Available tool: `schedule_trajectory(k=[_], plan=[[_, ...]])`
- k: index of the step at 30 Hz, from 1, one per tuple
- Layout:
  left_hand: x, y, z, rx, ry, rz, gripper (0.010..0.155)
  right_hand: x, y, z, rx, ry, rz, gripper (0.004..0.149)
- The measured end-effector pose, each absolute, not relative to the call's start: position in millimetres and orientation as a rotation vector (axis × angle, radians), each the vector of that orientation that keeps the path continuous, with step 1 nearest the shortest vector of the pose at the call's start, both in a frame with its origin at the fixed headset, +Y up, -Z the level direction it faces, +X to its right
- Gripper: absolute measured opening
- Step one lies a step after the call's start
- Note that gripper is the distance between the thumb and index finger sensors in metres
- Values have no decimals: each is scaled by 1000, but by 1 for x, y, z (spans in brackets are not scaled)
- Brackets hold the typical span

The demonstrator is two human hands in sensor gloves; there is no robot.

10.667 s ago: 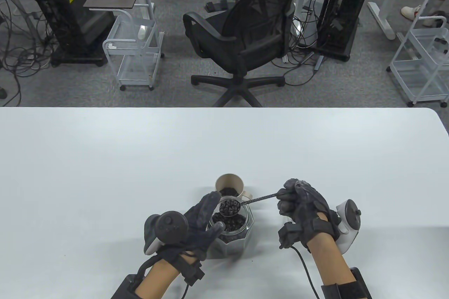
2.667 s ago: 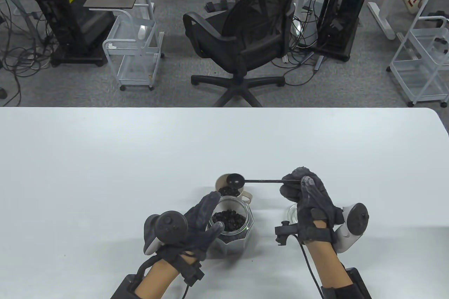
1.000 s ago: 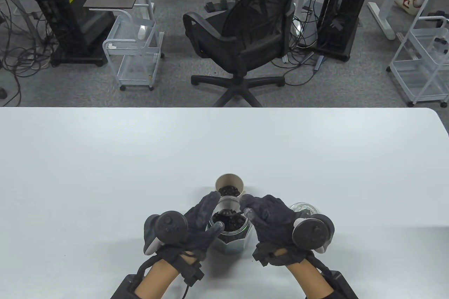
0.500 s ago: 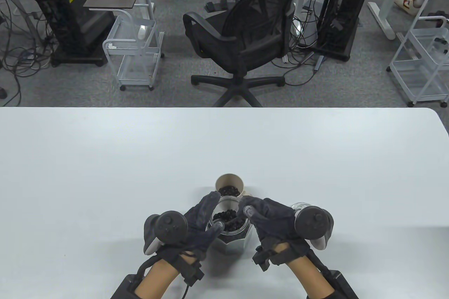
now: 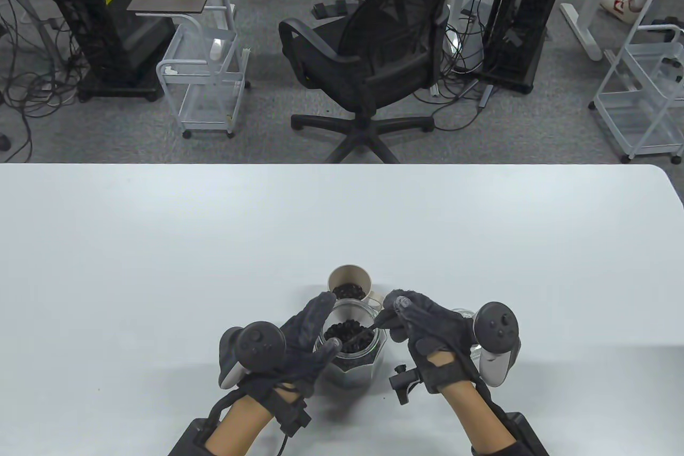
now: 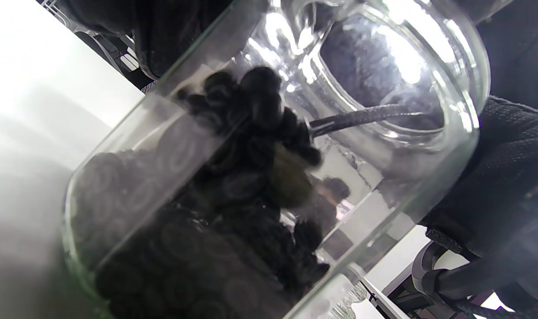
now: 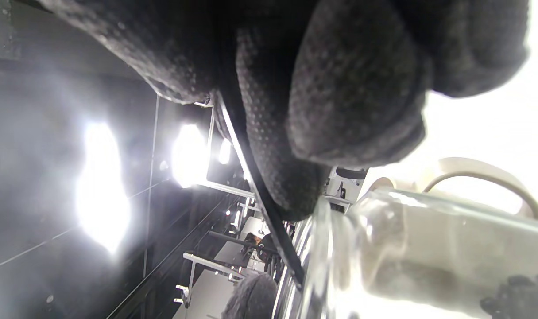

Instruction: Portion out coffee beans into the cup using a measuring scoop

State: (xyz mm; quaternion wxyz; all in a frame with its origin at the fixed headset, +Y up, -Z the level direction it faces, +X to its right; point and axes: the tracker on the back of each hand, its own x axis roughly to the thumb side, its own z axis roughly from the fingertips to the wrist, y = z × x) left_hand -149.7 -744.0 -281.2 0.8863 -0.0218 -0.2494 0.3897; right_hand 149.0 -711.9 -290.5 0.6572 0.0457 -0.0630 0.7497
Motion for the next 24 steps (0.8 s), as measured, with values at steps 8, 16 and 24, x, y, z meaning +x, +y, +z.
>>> schedule_trajectory(k=[8, 16, 24], plan=[[-150, -744, -281, -46, -518, 811, 87, 158, -722, -293, -26, -82, 1600, 41], [-150, -744, -281, -46, -518, 810, 87, 168, -727, -294, -104, -80, 1529, 41], [-150, -744, -281, -46, -518, 810, 87, 175, -735, -296, -171, -51, 1449, 41]])
